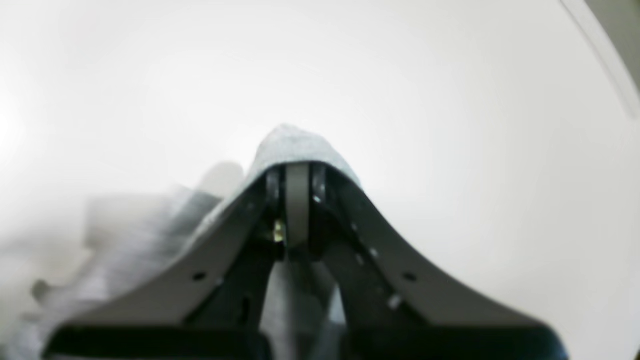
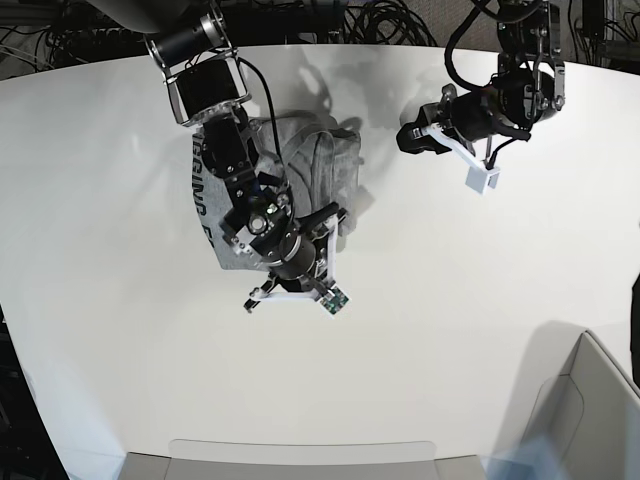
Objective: Fold the T-shirt properly
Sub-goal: 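Grasp the bundle edges with both grippers and fold it over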
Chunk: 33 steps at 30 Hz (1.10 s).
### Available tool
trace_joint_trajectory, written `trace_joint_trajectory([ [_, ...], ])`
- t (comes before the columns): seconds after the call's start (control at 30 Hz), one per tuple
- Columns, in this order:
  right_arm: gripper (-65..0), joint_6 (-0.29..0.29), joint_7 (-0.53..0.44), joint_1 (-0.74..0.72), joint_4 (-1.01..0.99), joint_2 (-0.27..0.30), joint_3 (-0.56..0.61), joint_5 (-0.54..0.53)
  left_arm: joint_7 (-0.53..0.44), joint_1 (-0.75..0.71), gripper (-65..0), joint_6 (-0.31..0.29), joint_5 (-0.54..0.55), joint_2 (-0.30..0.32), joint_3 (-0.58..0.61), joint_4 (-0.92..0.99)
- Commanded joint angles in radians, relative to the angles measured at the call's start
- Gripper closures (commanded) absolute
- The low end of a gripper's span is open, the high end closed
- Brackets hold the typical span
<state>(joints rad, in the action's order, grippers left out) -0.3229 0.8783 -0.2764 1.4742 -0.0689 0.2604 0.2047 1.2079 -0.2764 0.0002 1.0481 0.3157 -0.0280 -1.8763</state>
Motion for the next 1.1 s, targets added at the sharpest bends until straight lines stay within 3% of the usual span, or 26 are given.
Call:
trace_joint_trajectory([
  [0.0,0.0,-0.022,0.012,-0.045,-0.030,-0.010,0.021,-0.003,0.002,0.035,-10.3,-0.004,0.016,0.004,0.020,-0.018],
  [0.07,0.0,-0.069,0.045,-0.086,-0.151,-0.013,0.052,-0.003,0.000,0.059,-10.3,-0.004,0.014,0.009,0.073,-0.018],
  [0.17,0.0,-0.077,0.040,-0.102,-0.261,-0.032,0.075,-0.003,0.000,0.070,-10.3,-0.002,0.014,0.006,0.138,-0.018],
  [0.33,0.0,-0.077,0.045,-0.070,-0.188,-0.065,0.103,-0.001,-0.003,0.064,-10.3,0.002,0.014,0.006,0.193,-0.018],
  [0.6,0.0,-0.077,0.048,-0.048,-0.039,-0.065,0.274,0.003,-0.004,0.061,-10.3,0.002,0.014,0.006,0.185,-0.019],
  [0.73,0.0,-0.077,0.048,-0.050,-0.037,-0.067,0.287,0.005,-0.004,0.061,-10.3,0.002,0.016,0.006,0.190,-0.021],
  [0.83,0.0,-0.074,0.048,-0.025,0.049,-0.047,0.250,0.006,-0.006,0.053,-10.3,0.004,0.016,0.006,0.184,-0.073],
  [1.07,0.0,-0.078,0.048,0.009,0.184,0.065,-0.108,0.006,-0.084,0.041,-7.3,-0.002,0.031,0.004,0.227,-0.165],
])
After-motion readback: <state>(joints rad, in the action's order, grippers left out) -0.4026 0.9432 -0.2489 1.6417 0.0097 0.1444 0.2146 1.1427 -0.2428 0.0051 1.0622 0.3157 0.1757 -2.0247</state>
